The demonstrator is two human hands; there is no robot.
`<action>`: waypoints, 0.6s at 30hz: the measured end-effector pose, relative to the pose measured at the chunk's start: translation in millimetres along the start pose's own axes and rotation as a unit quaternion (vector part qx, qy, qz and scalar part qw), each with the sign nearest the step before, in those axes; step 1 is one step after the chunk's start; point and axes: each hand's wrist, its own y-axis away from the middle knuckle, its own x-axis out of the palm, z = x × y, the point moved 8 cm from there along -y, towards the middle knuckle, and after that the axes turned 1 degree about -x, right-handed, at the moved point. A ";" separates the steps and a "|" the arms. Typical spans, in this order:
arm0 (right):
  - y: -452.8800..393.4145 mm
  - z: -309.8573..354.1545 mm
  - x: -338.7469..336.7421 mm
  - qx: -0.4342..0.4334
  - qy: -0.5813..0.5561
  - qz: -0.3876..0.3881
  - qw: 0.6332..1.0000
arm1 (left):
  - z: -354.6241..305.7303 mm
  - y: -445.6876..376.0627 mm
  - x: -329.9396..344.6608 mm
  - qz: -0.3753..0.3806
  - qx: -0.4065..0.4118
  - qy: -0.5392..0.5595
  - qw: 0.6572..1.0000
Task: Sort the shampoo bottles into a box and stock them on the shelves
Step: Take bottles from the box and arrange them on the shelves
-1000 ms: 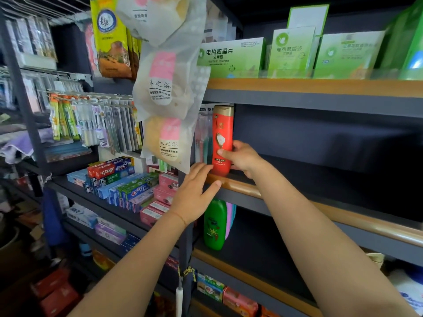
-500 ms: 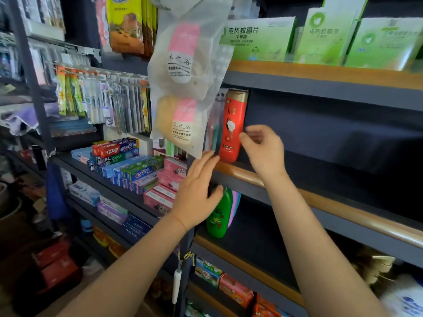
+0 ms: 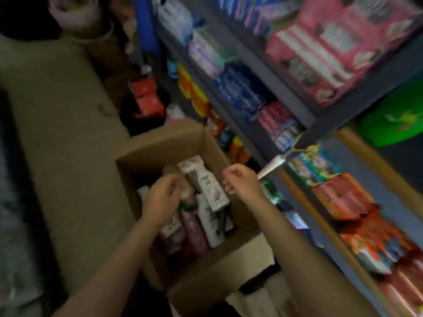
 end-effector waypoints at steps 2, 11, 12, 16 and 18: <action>-25.4 -43.0 45.3 0.054 0.055 0.023 0.997 | 40.7 -8.2 -13.7 -0.033 -0.005 -0.101 0.994; -88.6 -177.8 111.1 0.225 0.254 0.006 0.941 | 112.4 -17.1 -16.4 -0.102 0.059 -0.203 0.972; -90.4 -189.2 114.3 0.252 0.222 0.008 0.942 | 112.1 -16.6 -18.0 -0.110 0.064 -0.188 0.974; -98.7 -212.4 121.1 0.266 0.149 0.007 0.952 | 113.9 -15.5 -19.8 -0.129 0.078 -0.164 0.975; -96.4 -212.4 128.6 0.276 0.089 0.009 0.957 | 110.3 -16.5 -19.1 -0.140 0.083 -0.164 0.973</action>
